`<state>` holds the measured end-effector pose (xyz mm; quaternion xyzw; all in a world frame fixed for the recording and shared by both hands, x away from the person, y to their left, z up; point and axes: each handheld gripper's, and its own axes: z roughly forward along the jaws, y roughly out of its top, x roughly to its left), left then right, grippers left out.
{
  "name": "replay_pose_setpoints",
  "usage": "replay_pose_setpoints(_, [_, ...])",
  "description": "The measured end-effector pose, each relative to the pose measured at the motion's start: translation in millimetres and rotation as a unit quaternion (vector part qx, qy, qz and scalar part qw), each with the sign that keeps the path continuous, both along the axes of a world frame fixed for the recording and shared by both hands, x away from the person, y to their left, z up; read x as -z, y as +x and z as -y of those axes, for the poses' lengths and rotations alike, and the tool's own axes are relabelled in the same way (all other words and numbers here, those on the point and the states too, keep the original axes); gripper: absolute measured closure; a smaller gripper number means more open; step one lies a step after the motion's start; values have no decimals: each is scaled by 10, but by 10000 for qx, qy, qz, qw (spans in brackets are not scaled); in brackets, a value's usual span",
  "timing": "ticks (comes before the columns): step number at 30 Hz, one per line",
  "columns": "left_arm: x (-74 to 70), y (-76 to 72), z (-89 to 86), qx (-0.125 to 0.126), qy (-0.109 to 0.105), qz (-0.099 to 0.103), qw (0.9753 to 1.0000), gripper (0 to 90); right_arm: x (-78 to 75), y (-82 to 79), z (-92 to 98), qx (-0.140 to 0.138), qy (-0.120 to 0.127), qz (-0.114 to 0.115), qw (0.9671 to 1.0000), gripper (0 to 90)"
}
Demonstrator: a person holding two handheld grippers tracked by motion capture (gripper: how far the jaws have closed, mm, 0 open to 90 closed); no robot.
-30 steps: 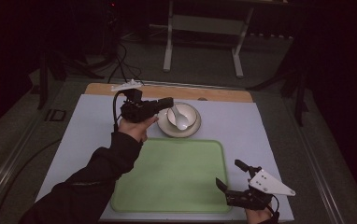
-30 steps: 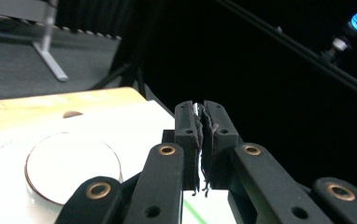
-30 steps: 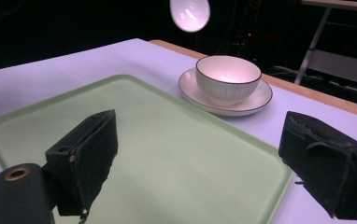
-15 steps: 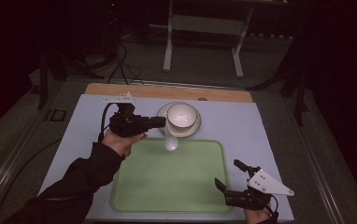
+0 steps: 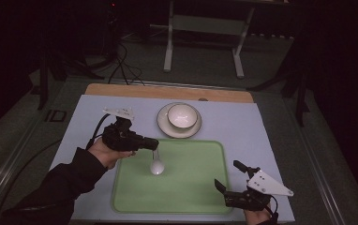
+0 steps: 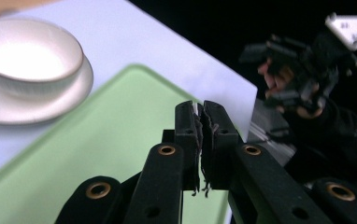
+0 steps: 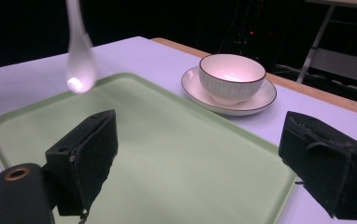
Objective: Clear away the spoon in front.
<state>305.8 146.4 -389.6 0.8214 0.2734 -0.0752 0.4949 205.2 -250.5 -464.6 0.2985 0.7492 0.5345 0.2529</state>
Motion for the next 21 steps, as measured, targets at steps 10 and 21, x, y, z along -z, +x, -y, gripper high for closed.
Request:
replay_pose_setpoints(10, [227, -21, 189, 473, 424, -355, 9973, 848, 5, 5, -1, -12, 0, -27, 10000, 117])
replay_pose_setpoints(21, [508, 0, 396, 826, 738, -753, 9910, 848, 14, 10, 4, -24, -15, -43, 10000, 117])
